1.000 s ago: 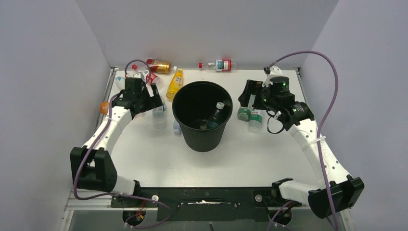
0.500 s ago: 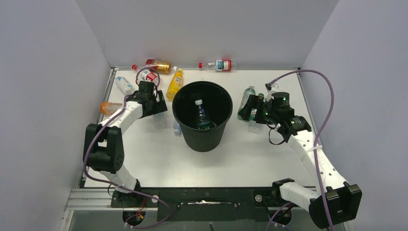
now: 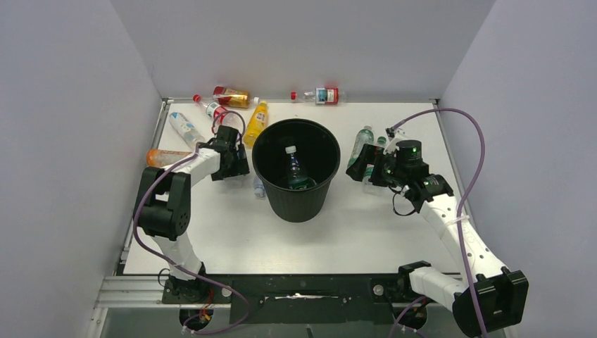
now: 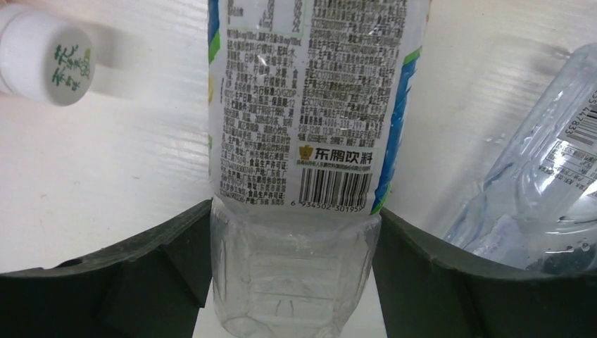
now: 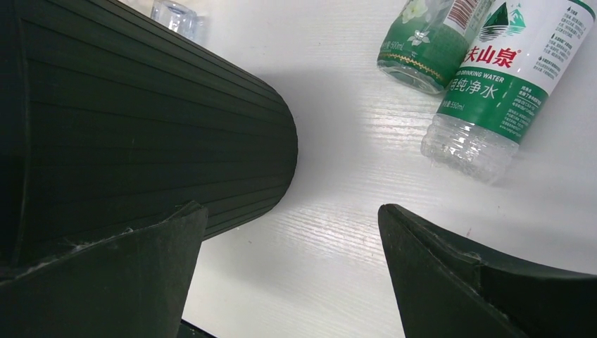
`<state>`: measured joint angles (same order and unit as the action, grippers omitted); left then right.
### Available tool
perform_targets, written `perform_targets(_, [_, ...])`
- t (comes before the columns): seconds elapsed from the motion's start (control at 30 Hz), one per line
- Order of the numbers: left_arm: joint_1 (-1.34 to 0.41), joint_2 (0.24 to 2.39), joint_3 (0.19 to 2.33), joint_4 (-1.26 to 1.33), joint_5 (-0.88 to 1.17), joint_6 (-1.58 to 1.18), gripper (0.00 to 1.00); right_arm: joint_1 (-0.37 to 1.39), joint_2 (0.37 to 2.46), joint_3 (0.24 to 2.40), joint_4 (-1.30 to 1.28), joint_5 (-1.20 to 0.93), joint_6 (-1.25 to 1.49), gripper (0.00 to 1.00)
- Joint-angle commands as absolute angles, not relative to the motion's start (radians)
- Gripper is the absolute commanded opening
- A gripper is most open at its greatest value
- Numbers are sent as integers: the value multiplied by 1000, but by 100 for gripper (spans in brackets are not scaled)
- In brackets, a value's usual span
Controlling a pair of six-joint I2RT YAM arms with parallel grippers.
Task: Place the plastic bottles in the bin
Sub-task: Pick up the plastic bottle at the center of the board.
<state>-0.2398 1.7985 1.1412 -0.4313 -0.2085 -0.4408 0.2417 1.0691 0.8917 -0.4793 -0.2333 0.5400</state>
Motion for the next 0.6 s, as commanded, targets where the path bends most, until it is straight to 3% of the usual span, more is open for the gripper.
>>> perform_targets(0.0, [-242, 1777, 1166, -432, -220, -447, 65, 236, 1030, 899, -445, -256, 545, 98])
perform_targets(0.2, [-244, 1660, 1130, -468, -189, -466, 54, 241, 1032, 908, -458, -270, 567, 98])
perform_targets(0.57, [-238, 1349, 1078, -543, -51, -421, 53, 240, 1108, 1003, -562, -221, 554, 98])
